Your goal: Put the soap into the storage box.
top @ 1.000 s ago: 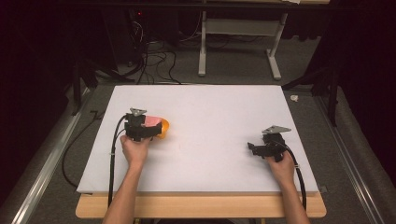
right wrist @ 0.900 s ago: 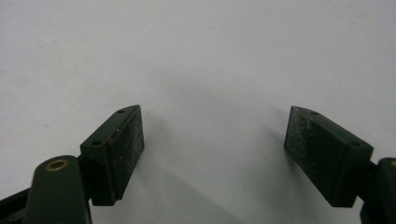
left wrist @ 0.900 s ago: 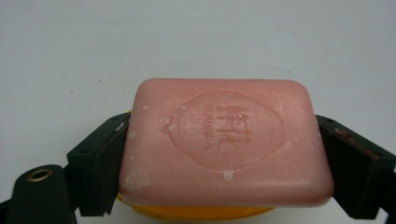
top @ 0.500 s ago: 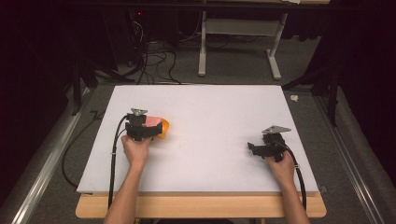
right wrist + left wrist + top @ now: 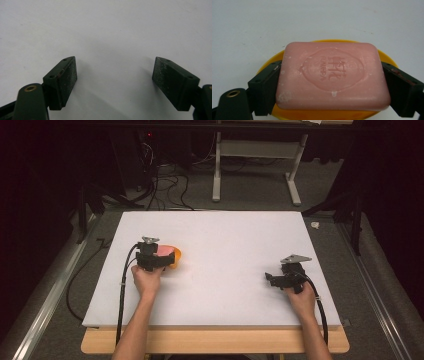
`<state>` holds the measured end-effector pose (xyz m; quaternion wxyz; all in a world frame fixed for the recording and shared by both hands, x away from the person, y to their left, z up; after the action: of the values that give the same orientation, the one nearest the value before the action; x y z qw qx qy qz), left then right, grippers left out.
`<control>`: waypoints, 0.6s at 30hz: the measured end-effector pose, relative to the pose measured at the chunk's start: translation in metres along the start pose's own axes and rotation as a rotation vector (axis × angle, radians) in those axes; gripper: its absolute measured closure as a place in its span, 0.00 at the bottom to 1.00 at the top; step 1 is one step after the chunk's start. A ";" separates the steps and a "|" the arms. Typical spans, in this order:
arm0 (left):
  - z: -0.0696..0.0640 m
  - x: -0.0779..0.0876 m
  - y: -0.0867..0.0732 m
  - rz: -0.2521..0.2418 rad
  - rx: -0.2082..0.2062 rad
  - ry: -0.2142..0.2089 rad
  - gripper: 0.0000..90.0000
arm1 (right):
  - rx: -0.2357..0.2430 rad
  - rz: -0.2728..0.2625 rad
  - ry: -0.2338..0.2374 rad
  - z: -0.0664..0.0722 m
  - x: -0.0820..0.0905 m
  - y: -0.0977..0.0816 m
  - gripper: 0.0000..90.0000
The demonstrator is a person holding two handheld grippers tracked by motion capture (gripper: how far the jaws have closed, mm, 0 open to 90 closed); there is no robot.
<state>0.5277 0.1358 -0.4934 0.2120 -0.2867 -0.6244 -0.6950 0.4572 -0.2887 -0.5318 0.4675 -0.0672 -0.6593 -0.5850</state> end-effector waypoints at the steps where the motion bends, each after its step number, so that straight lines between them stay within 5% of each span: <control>1: 0.000 0.000 0.000 0.000 0.000 0.000 0.15 | 0.000 0.000 0.000 0.000 0.000 0.000 0.23; 18: -0.003 -0.005 -0.003 0.011 0.000 -0.001 0.15 | 0.001 -0.004 -0.002 0.000 0.000 0.000 0.23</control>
<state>0.5293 0.1325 -0.4988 0.2157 -0.2904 -0.6230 -0.6936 0.4575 -0.2885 -0.5319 0.4659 -0.0662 -0.6601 -0.5856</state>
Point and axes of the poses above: each handheld gripper's, and its own axes: x roughly backward along the jaws, y roughly out of its top, z roughly to its left, the point moved 7 cm from there along -x, roughly forward along the jaws, and after that the axes turned 12 degrees about y, right-handed, at the moved point
